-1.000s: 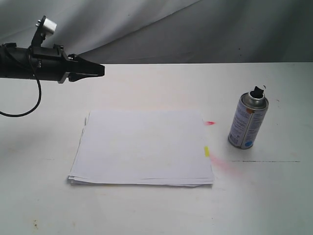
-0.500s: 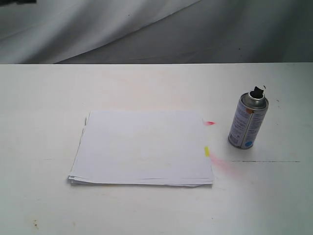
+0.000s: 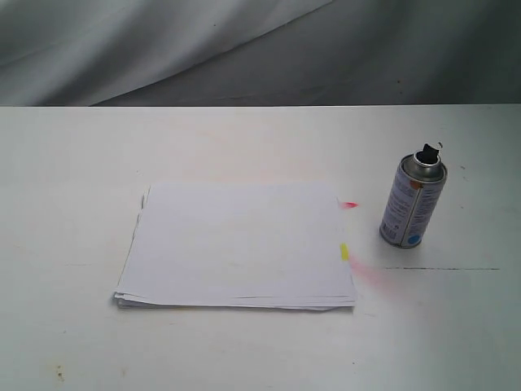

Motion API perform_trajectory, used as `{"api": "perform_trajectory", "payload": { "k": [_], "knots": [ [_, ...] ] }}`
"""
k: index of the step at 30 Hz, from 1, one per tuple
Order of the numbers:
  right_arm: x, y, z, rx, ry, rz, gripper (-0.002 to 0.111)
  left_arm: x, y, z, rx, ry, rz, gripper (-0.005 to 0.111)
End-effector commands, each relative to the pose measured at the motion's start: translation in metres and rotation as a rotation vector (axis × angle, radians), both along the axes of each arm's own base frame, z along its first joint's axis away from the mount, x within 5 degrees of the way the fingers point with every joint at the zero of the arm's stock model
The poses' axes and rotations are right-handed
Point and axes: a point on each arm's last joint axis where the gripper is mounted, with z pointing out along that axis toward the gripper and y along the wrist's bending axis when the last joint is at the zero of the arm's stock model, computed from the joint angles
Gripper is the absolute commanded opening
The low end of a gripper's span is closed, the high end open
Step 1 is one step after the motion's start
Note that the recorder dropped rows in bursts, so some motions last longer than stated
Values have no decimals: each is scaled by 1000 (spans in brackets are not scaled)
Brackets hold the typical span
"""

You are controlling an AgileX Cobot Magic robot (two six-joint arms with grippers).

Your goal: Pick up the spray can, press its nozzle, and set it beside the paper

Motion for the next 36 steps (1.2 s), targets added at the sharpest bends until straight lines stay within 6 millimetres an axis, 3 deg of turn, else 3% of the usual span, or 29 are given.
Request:
{"api": "perform_trajectory", "payload": {
  "k": [1,5,8,15,23,26,31,36],
  "knots": [
    [0,0,-1,10,6,0,0,-17,11,-61,-144,38,104,0],
    [0,0,-1,10,6,0,0,-23,16,-113,-236,95,156,0],
    [0,0,-1,10,6,0,0,-20,19,-140,-302,143,168,0],
    [0,0,-1,10,6,0,0,-10,23,-199,-331,293,200,0],
    [0,0,-1,10,6,0,0,-25,21,-261,-402,271,210,0],
    [0,0,-1,10,6,0,0,-31,19,-277,-408,260,198,0],
    [0,0,-1,10,6,0,0,-35,14,-284,-405,261,163,0],
    [0,0,-1,10,6,0,0,-38,11,-304,-495,458,175,0]
  ]
}}
